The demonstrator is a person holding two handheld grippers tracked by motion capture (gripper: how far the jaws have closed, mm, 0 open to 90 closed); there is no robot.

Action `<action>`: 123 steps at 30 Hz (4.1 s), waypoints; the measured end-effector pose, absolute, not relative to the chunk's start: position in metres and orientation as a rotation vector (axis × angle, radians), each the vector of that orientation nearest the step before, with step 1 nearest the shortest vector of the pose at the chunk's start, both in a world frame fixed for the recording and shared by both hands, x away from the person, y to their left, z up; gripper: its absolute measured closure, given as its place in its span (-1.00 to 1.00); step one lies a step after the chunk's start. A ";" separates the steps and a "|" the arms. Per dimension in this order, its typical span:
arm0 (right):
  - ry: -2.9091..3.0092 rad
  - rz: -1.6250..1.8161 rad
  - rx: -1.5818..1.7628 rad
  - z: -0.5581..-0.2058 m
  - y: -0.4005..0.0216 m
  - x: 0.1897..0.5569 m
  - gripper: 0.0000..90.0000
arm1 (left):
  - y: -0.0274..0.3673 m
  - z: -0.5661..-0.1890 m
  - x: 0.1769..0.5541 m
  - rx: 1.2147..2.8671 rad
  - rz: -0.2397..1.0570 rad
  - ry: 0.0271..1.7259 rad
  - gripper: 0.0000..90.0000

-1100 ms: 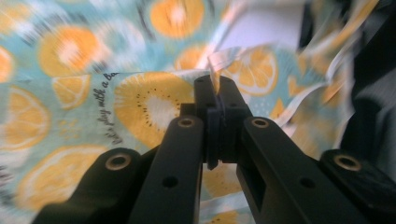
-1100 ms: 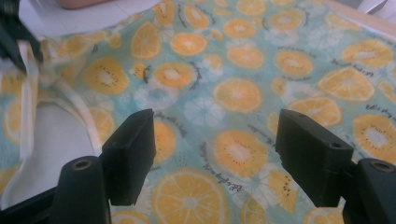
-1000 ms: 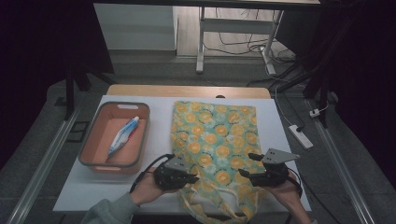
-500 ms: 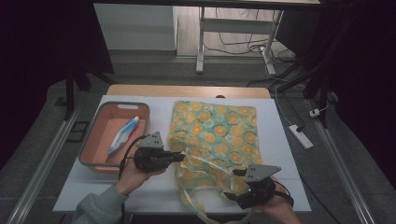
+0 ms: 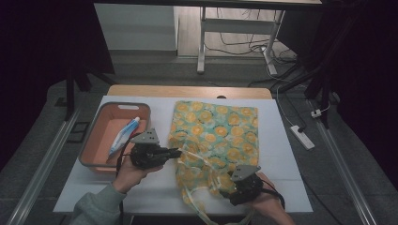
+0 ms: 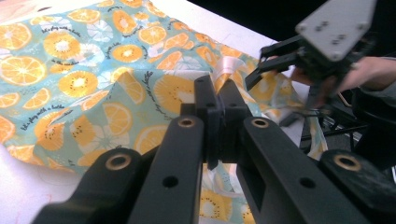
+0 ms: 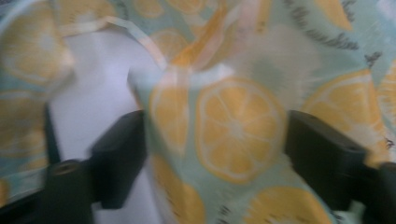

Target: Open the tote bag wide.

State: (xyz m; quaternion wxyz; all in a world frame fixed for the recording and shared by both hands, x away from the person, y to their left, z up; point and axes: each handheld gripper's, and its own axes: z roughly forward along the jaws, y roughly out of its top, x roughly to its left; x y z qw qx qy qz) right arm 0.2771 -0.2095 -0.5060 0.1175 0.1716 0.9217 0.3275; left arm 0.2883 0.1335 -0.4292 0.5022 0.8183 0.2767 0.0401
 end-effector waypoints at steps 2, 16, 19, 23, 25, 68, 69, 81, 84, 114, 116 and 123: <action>2.702 0.964 0.545 -0.510 -0.210 0.284 0.11 | 0.134 -0.429 0.288 1.978 0.095 0.667 0.98; 2.612 1.032 0.490 -0.496 -0.217 0.276 0.99 | 0.137 -0.432 0.287 1.976 0.091 0.676 0.97; 2.560 1.086 0.491 -0.485 -0.222 0.273 0.99 | 0.139 -0.433 0.288 1.975 0.091 0.679 0.97; 2.466 1.169 0.488 -0.468 -0.229 0.268 0.99 | 0.141 -0.433 0.289 1.973 0.093 0.684 0.97; 2.414 1.200 0.486 -0.458 -0.232 0.266 0.99 | 0.142 -0.432 0.289 1.970 0.092 0.686 0.97; 2.333 1.062 0.971 -0.482 -0.262 0.405 0.99 | 0.080 -0.458 0.376 2.079 0.274 0.964 0.88; 2.337 1.053 0.983 -0.486 -0.263 0.407 0.99 | 0.077 -0.461 0.379 2.086 0.271 0.967 0.88; 2.388 0.986 1.019 -0.502 -0.265 0.410 0.99 | 0.063 -0.473 0.383 2.092 0.226 0.956 0.19; 2.388 0.989 1.028 -0.502 -0.268 0.409 0.98 | 0.066 -0.459 0.366 2.127 0.237 0.917 -0.31; 2.269 1.077 1.090 -0.480 -0.306 0.405 0.99 | 0.084 -0.450 0.344 2.200 0.230 0.916 0.93; 2.260 1.087 1.106 -0.480 -0.310 0.405 0.99 | 0.094 -0.444 0.346 2.157 0.232 0.935 0.94; 2.333 1.087 1.142 -0.486 -0.313 0.408 0.72 | 0.096 -0.445 0.352 2.160 0.224 0.945 0.93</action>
